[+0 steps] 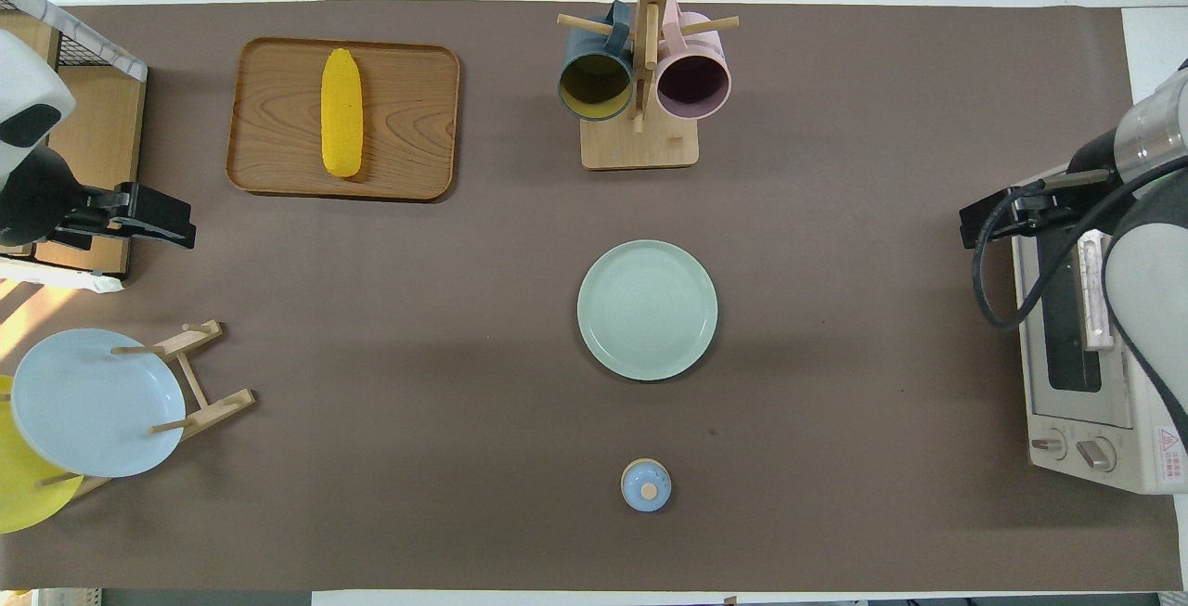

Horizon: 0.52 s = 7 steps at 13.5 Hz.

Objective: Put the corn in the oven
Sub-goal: 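Move the left gripper to the yellow corn on the wooden tray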

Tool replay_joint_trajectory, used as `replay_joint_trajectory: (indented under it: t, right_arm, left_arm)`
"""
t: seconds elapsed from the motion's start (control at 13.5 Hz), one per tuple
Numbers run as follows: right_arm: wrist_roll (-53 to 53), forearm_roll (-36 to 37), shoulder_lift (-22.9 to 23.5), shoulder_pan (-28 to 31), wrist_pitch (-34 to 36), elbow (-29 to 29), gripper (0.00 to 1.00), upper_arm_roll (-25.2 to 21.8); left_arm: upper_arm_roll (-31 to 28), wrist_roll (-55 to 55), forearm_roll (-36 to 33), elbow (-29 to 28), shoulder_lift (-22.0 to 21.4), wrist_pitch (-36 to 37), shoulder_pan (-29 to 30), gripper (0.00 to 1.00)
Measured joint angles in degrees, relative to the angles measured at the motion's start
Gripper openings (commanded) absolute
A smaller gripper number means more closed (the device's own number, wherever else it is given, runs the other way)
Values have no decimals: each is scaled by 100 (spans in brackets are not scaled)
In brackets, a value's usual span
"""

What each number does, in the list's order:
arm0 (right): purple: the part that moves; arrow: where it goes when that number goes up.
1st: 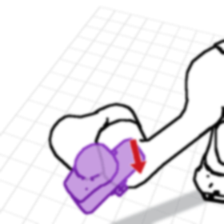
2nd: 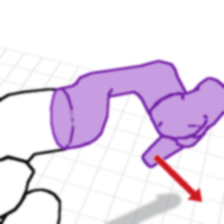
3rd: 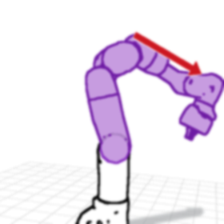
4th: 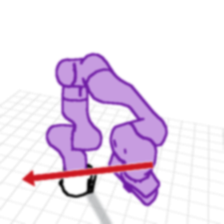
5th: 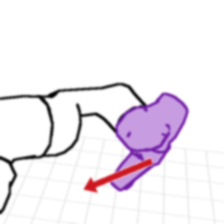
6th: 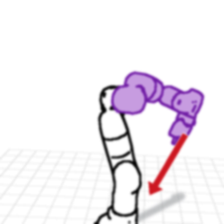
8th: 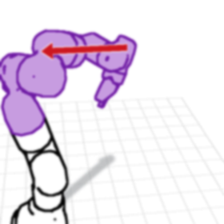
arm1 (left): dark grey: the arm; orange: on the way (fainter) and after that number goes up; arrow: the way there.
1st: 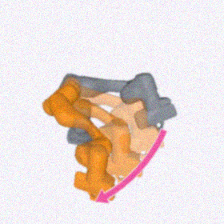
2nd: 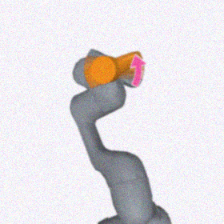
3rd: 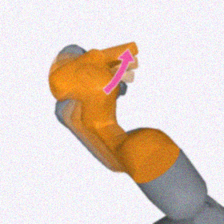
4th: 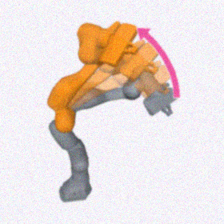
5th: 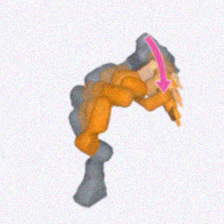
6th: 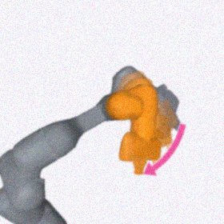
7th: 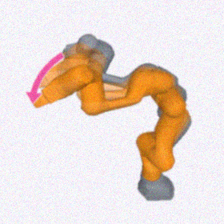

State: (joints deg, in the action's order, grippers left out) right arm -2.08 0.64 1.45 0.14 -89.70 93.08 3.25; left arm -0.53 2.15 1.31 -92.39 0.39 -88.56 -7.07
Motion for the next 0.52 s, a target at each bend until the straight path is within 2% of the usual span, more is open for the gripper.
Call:
replay_joint_trajectory:
  t: [0.52]
  right_arm:
    - [0, 0, 0, -2, -15, -5, 100, 1]
  left_arm:
    - [6, 0, 10, 0, 0, -68, -4, 100]
